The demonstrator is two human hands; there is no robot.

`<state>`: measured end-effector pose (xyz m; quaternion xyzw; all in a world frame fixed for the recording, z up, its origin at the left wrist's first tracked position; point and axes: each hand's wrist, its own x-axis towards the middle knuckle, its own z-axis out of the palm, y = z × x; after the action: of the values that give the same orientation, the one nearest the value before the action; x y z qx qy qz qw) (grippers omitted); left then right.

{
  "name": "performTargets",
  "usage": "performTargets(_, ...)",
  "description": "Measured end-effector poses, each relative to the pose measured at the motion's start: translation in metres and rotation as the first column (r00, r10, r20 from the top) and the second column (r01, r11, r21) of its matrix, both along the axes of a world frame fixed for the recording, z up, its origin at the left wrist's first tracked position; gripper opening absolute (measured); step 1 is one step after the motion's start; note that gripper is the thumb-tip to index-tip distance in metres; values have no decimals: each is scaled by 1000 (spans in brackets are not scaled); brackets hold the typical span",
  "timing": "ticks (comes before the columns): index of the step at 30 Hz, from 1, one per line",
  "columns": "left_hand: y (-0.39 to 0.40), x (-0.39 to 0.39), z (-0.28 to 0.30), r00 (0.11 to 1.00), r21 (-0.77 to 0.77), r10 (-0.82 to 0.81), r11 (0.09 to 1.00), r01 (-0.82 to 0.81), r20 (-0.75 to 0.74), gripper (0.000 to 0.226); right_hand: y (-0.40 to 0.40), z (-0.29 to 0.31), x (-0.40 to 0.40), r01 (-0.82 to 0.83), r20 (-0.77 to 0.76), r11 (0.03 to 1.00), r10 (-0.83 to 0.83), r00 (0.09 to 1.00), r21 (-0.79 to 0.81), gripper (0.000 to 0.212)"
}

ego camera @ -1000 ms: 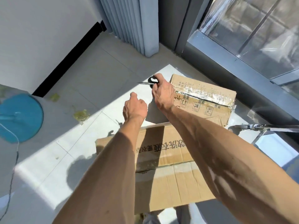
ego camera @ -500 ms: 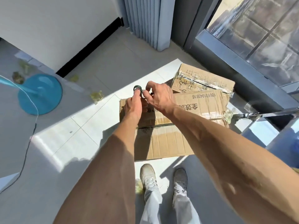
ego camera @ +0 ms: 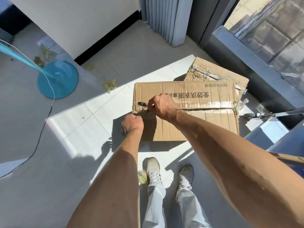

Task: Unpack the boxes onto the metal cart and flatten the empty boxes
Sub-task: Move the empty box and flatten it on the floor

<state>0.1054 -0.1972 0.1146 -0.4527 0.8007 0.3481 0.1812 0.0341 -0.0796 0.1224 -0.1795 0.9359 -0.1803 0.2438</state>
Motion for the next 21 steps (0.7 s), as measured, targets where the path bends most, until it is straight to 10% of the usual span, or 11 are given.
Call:
performTargets(7,3,39,-14,818,-222,-536,788,574,210,32,-13,1,-1,36,74,988,-26,997,-149,31)
performTargets(21,51,13,-37,737,-43,-613,760,649,284,41,8,-27,-4,-72,102,996,66,993,59,17)
